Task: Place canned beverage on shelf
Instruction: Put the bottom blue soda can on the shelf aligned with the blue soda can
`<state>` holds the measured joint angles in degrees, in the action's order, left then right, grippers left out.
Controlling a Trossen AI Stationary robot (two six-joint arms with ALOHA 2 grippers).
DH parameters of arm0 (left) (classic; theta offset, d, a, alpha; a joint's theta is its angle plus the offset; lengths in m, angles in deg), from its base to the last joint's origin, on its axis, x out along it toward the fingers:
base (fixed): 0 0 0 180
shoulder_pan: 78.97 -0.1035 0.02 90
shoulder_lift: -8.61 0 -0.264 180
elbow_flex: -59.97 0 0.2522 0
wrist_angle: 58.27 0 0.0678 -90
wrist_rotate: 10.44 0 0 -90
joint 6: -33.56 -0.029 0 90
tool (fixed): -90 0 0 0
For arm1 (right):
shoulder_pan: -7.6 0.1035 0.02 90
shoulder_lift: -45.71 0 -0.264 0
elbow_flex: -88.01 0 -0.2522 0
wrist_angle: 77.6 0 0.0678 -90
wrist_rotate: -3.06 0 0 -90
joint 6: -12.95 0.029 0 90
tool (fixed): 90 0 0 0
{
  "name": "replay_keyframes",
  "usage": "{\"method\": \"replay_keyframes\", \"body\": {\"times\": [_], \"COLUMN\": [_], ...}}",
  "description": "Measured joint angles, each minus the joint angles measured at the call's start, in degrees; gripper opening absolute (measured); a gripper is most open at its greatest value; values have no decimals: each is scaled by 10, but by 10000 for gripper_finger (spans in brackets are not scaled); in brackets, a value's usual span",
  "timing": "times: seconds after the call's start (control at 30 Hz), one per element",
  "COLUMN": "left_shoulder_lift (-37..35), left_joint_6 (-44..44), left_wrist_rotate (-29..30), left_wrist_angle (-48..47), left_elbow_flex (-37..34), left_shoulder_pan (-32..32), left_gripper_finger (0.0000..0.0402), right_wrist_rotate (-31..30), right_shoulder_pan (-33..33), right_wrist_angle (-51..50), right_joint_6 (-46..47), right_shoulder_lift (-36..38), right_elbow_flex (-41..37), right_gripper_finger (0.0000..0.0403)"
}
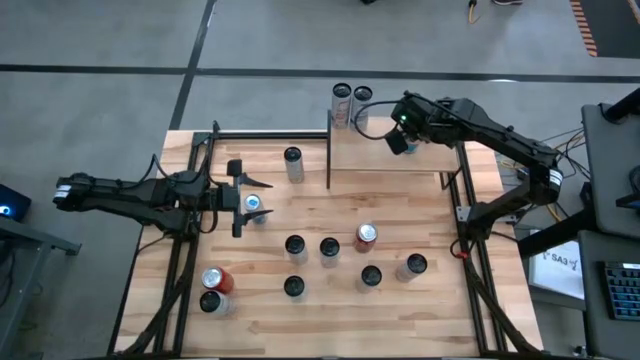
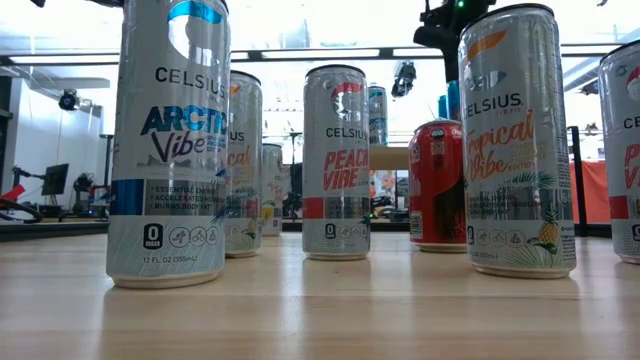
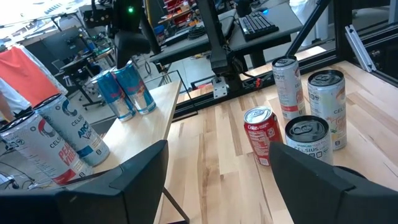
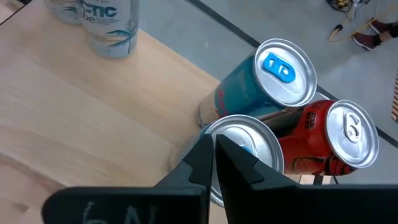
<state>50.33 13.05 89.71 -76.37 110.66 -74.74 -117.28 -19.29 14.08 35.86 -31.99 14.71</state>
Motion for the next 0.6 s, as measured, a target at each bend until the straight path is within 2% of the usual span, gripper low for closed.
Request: {"method": "replay_keyframes", "body": {"times": [0.6], "left_shoulder_lift": [0], "left_joint_6": [0], "left_wrist_rotate": [0], "left_wrist_angle": [0], "left_elbow_flex": [0], "left_shoulder_pan": [0], "left_gripper_finger": [262], "right_wrist_rotate": [11], "right_shoulder_pan": [0], "right_wrist_angle": [-29], "right_joint_6": [-31], "right_shoulder_lift": [26], "right_elbow_flex": [-2], "right_gripper_finger": [12]}}
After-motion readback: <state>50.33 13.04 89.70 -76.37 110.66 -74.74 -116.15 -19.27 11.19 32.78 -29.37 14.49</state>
